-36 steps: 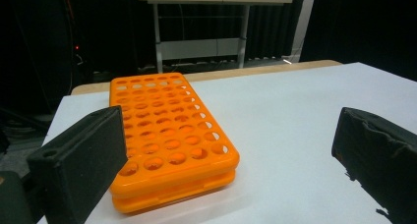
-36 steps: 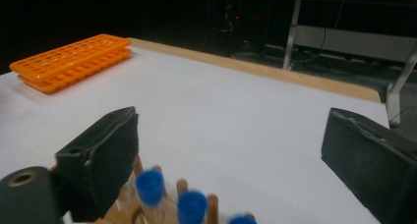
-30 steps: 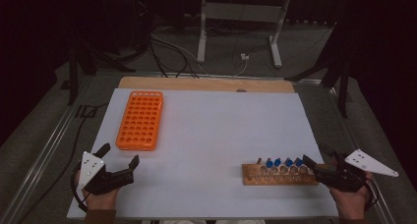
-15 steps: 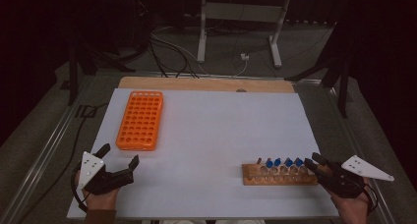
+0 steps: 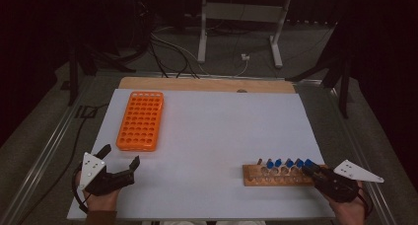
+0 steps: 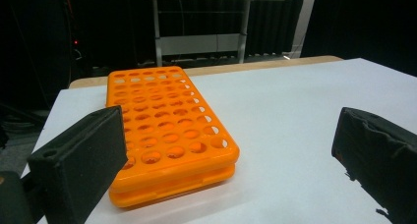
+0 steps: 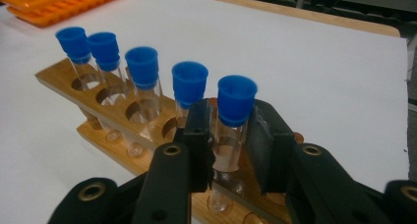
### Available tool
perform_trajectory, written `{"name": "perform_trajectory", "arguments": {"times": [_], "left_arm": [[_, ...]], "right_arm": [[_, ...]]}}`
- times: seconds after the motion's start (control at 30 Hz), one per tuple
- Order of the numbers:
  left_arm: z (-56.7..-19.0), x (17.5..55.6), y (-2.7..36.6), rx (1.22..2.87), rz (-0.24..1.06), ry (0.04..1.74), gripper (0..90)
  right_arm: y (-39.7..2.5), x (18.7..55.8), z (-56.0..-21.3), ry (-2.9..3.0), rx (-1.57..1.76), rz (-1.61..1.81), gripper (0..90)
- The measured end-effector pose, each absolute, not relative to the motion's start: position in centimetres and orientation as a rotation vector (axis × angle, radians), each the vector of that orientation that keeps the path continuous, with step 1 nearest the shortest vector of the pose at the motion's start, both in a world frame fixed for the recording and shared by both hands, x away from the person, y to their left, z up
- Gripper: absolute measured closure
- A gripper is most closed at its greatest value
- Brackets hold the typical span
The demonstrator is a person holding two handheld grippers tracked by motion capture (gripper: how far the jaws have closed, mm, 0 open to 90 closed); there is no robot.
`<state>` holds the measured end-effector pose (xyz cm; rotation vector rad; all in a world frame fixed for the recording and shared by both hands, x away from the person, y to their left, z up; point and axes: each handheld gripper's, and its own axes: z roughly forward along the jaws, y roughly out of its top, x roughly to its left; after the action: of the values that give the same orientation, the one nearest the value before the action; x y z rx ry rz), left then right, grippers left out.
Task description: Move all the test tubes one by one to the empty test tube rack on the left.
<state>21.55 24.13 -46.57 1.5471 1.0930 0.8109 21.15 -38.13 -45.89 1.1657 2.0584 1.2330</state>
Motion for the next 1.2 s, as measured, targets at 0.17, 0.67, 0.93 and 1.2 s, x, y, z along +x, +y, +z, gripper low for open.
{"name": "perform_trajectory", "arguments": {"times": [0.17, 0.67, 0.93, 1.2], "left_arm": [[-46.6, 21.5, 24.1, 1.549, 0.813, 1.088, 1.2], [-46.6, 21.6, 24.0, 1.556, 0.812, 1.087, 1.2], [-46.6, 21.6, 24.0, 1.559, 0.810, 1.084, 1.2], [-46.5, 21.6, 24.0, 1.558, 0.805, 1.088, 1.2]], "right_arm": [[-38.0, 21.3, -46.1, 2.066, 1.166, 1.227, 76.4], [-38.4, 20.9, -44.2, 2.034, 1.149, 1.282, 77.1], [-38.7, 20.9, -42.0, 2.002, 1.129, 1.320, 77.3], [-38.6, 21.1, -40.3, 2.012, 1.109, 1.323, 77.3]]}}
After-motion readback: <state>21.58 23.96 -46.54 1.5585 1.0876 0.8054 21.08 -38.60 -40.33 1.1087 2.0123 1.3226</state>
